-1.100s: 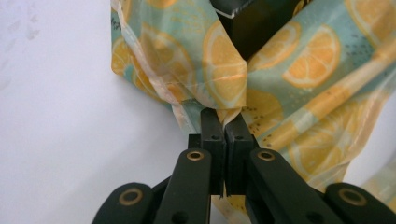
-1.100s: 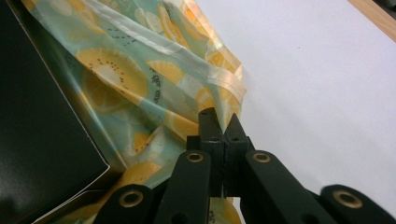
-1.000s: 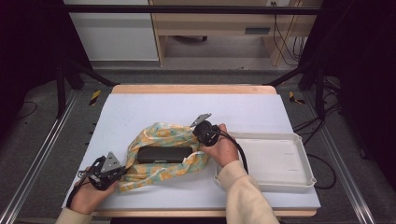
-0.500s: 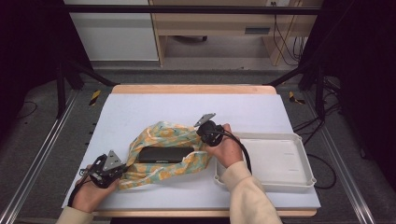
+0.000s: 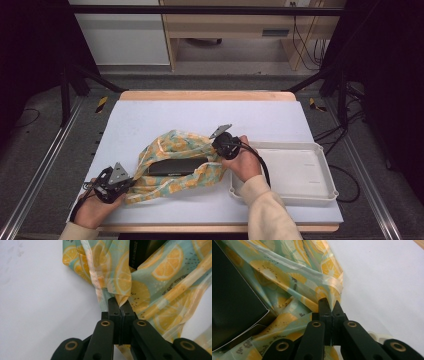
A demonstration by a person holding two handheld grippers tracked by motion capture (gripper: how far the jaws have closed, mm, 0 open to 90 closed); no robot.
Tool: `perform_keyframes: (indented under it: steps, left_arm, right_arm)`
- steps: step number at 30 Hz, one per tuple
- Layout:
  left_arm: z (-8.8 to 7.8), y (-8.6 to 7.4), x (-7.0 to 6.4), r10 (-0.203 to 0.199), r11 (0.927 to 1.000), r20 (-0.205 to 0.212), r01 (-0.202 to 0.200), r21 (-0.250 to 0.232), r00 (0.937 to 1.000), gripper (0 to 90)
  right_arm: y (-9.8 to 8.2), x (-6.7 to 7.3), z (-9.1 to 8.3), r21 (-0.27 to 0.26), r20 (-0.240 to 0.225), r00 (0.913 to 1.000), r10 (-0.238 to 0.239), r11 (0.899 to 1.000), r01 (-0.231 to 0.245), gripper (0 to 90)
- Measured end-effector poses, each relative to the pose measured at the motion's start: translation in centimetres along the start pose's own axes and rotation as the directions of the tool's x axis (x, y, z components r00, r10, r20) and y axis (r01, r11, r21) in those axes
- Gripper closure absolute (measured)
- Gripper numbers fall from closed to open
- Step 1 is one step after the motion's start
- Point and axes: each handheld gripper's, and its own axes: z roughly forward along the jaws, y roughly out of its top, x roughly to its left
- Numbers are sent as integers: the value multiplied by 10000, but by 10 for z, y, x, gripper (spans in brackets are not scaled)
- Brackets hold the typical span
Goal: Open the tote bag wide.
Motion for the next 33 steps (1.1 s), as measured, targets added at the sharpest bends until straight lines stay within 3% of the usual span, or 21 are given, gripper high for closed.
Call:
perform_keyframes:
  steps: [15, 24, 29, 31, 33]
  left_arm:
    - [-5, -4, 4, -107, 9999, -59, 108, 63, 9999, 900]
    - [-7, -5, 2, 121, 9997, -76, -119, 189, 9999, 900]
    - [-7, -5, 1, 2, 10000, 3, -2, 64, 10000, 899]
    - [-8, -6, -1, 16, 10000, 45, -15, -44, 10000, 894]
    - [-9, -7, -1, -68, 9992, -35, 66, -384, 10000, 841]
  right_arm:
    - [-2, 0, -3, 31, 6, 10000, -25, 10000, 25, 900]
    - [-2, 4, -7, 112, 156, 9995, -267, 9996, 265, 900]
    - [-2, 3, -7, 63, 129, 9997, -226, 9997, 225, 900]
    - [-2, 4, -9, -197, -91, 9999, -126, 9997, 124, 891]
    - [-3, 4, -11, -440, -104, 9999, -82, 9990, 78, 809]
